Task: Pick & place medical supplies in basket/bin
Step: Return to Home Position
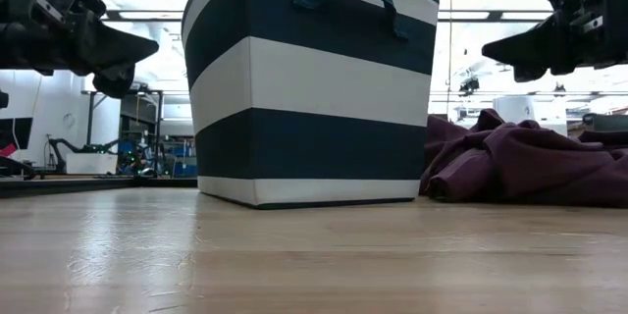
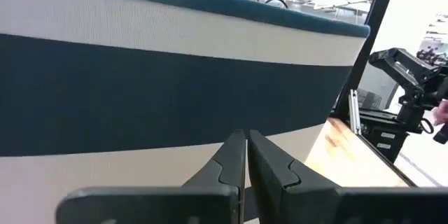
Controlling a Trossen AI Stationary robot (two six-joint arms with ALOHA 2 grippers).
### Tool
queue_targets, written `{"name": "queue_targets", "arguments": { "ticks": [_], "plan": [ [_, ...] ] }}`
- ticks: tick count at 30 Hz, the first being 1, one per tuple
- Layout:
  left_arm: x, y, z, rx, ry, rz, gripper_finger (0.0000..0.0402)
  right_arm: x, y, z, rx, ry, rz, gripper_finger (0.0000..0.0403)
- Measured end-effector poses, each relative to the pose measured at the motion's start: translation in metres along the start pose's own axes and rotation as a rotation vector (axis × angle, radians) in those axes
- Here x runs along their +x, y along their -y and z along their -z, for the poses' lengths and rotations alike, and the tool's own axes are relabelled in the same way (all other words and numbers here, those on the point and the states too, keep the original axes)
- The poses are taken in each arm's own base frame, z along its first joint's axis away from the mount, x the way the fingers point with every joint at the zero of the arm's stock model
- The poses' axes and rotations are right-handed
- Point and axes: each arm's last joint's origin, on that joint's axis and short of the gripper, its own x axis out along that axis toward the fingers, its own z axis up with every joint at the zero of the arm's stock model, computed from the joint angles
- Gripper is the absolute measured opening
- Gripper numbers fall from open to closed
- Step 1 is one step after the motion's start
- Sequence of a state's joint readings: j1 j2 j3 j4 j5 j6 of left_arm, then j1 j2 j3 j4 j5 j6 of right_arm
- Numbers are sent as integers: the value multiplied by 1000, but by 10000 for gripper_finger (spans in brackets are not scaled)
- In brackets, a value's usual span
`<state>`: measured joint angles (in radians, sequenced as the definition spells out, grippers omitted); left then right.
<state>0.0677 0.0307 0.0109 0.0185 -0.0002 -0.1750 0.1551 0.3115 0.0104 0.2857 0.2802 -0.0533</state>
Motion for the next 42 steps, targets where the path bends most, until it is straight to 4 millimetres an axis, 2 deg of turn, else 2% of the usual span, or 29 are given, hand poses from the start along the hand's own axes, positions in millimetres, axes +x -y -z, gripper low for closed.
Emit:
{"name": "queue_targets", "arguments": {
  "ticks": [42],
  "plan": [
    [13, -4, 21, 0, -252, -43, 0, 0, 0, 0, -7, 1, 1, 8]
  ]
}}
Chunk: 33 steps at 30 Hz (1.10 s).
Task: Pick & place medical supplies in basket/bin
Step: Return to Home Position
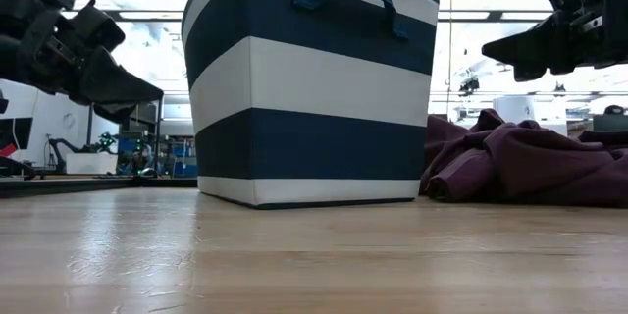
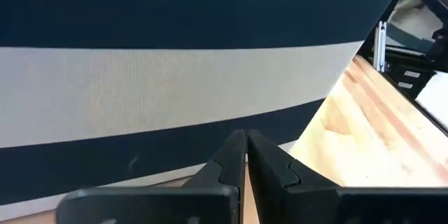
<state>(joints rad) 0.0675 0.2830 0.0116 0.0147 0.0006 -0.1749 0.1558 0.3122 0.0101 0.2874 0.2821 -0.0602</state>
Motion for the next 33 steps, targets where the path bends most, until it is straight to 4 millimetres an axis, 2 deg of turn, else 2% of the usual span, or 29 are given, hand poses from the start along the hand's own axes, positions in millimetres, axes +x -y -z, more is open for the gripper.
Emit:
{"name": "queue_targets", "arguments": {
  "ticks": [33],
  "plan": [
    [2, 0, 2, 0, -26, -5, 0, 0, 0, 0, 3, 0, -1, 8]
  ]
}}
